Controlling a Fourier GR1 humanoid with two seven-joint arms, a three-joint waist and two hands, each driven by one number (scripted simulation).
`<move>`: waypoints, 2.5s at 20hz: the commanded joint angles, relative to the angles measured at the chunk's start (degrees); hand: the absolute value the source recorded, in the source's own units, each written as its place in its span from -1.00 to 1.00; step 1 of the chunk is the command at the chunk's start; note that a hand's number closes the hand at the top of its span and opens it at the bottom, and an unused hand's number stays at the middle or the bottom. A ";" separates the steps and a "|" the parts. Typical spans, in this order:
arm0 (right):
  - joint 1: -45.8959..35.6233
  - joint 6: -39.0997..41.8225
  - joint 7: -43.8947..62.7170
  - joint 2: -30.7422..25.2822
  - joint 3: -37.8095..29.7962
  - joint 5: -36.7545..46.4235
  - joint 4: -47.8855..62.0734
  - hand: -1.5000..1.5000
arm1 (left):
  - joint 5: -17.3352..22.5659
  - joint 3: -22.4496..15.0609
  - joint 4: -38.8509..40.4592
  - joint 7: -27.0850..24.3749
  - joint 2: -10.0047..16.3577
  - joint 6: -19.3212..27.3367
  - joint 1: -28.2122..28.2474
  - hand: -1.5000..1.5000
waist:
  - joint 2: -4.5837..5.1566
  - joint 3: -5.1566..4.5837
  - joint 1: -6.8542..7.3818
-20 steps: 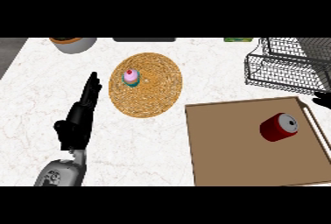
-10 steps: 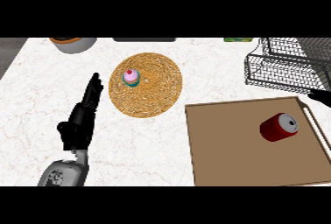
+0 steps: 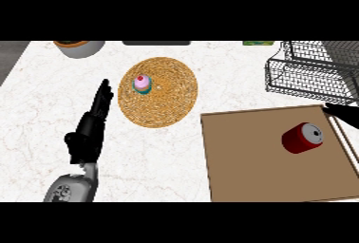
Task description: Pick the can from the tray and place it in the tiered basket
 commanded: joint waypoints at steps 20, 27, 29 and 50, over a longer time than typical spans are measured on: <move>-1.77 -1.73 0.54 7.81 4.15 6.88 5.20 -1.00 | 0.93 5.52 4.64 -3.92 -0.12 -2.95 -1.97 0.00 | 0.02 -0.02 -0.17; -5.45 0.91 1.61 8.75 3.88 7.95 6.90 -1.00 | -0.64 2.64 -1.74 -0.14 -0.38 -4.51 1.91 0.00 | -0.02 -0.02 0.00; -5.06 1.13 1.71 9.09 3.94 8.30 5.86 -1.00 | -2.35 1.98 -1.78 0.87 -1.56 -2.70 0.76 0.00 | -0.03 -0.02 -0.03; -4.12 -22.56 -3.90 16.00 7.30 15.91 13.69 1.00 | -2.21 0.72 -4.97 0.41 -2.60 -1.99 5.42 0.00 | -0.13 -0.01 0.14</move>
